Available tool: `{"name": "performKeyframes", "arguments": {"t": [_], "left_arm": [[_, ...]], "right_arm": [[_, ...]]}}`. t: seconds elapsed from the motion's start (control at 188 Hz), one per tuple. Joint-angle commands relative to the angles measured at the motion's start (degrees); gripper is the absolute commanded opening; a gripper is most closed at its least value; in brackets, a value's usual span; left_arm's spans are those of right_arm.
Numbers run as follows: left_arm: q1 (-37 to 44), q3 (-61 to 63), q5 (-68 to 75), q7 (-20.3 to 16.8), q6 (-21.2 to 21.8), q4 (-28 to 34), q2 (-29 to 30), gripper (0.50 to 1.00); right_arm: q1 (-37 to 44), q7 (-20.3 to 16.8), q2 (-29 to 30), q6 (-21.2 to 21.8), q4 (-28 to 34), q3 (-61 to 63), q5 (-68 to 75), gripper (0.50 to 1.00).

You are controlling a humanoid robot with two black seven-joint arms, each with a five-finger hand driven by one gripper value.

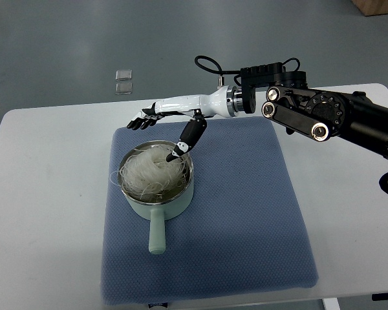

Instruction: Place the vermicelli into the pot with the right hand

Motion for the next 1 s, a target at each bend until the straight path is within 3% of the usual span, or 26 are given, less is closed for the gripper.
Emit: {"name": "performKeyframes", "arguments": {"t": [0.0,0.266,0.664,0.771,0.856,0.994], "left_arm": [[0.00,0.00,-0.04,0.00,0.00,0.03,0.00,1.000],[0.00,0.00,-0.03,0.00,0.00,0.03,0.00,1.000],[0.00,0.00,-0.04,0.00,0.00,0.03,0.00,1.000],[0.00,0.00,0.05,0.00,0.00,0.03,0.00,1.000],[0.00,0.00,-0.03,0.00,0.00,-0.06,0.00,1.000],[0.00,0.00,-0.03,0.00,0.00,-0.06,0.00,1.000]], "right_arm": [[-0.65,-2.30,-1.69,0.07,-0.09,0.02,7.07,0.860],[-5.57,-5.55,-6.09,-1.07,-2.46,0.02,31.32,0.860],[-13.04,-5.90,-8.11,-4.67,-3.61,-0.07,58.05,0.862],[-14.36,-9.42,-8.11,-4.85,-3.96,-0.07,66.57,0.862],[-14.80,-12.31,-8.02,-6.61,-4.75,-0.07,72.54,0.893],[-15.59,-13.11,-7.85,-8.72,-4.92,-0.07,78.96,0.895]]}}
